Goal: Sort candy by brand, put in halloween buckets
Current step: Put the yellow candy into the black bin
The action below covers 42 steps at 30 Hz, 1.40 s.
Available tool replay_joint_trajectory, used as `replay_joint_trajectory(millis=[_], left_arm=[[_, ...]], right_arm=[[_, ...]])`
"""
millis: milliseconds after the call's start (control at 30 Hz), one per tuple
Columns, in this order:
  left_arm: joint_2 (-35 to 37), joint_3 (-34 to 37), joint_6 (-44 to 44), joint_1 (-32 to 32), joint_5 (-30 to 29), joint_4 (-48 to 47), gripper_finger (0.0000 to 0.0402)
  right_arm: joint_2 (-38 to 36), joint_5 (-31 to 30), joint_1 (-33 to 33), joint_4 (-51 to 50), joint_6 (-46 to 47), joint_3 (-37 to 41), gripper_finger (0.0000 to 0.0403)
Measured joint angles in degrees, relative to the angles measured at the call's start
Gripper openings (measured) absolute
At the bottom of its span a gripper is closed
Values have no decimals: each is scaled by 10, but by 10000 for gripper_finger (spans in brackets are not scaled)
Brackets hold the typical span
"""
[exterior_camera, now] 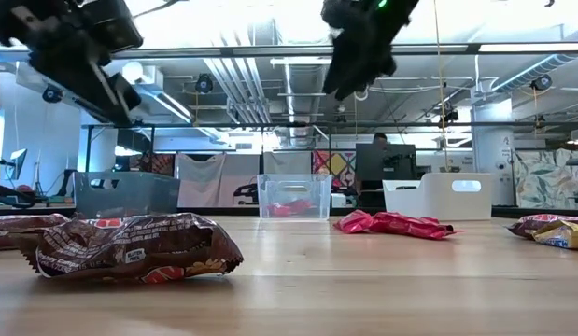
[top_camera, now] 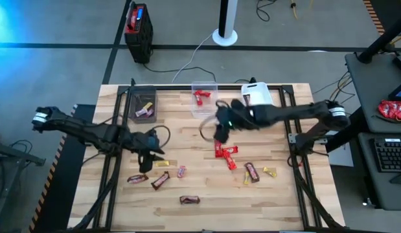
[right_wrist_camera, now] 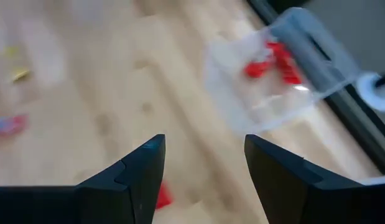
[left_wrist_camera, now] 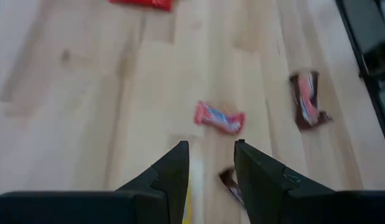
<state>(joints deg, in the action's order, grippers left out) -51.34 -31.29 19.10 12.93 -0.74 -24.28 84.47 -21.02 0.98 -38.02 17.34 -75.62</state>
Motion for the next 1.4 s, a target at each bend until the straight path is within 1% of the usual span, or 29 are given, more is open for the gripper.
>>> replay_joint_trajectory(millis=[100, 200, 300, 400, 500, 567, 633, 767, 900, 1000, 1133, 1200, 1333, 1400], left_arm=[[-13, -6, 5, 23, 0, -17, 112], [-23, -36, 27, 35, 0, -84, 112], [-35, -62, 41, 41, -1, -144, 112], [-52, -62, 29, 52, 3, -158, 112], [-73, -45, 31, 72, 12, -141, 112], [-91, -34, 46, 88, -2, -135, 112], [-108, -30, 56, 108, -26, -123, 112], [-134, -30, 73, 156, -107, -108, 111], [-145, -30, 94, 190, -161, -107, 109], [-154, -25, 104, 192, -175, -91, 109], [-173, -5, 102, 192, -163, -16, 109], [-186, 4, 104, 192, -164, -10, 109], [-214, 13, 109, 191, -188, -5, 109], [-231, 22, 112, 191, -211, 5, 109]], right_arm=[[-23, 0, -45, 20, 0, 37, 215], [-35, -1, -79, 66, -4, 68, 215], [-36, -5, -98, 112, -2, 91, 215], [-34, -12, -108, 145, 7, 110, 215], [-34, -13, -113, 152, 25, 132, 215], [-34, -14, -114, 163, 41, 145, 215], [-34, -15, -114, 162, 51, 157, 215], [-34, -16, -114, 193, 54, 182, 215], [-34, -16, -114, 211, 56, 193, 215], [-34, -21, -114, 222, 53, 197, 215], [-34, -22, -114, 240, 43, 200, 215], [-34, -22, -114, 240, 41, 201, 215], [-34, -22, -114, 241, 41, 202, 215], [-34, -22, -114, 241, 41, 202, 215]])
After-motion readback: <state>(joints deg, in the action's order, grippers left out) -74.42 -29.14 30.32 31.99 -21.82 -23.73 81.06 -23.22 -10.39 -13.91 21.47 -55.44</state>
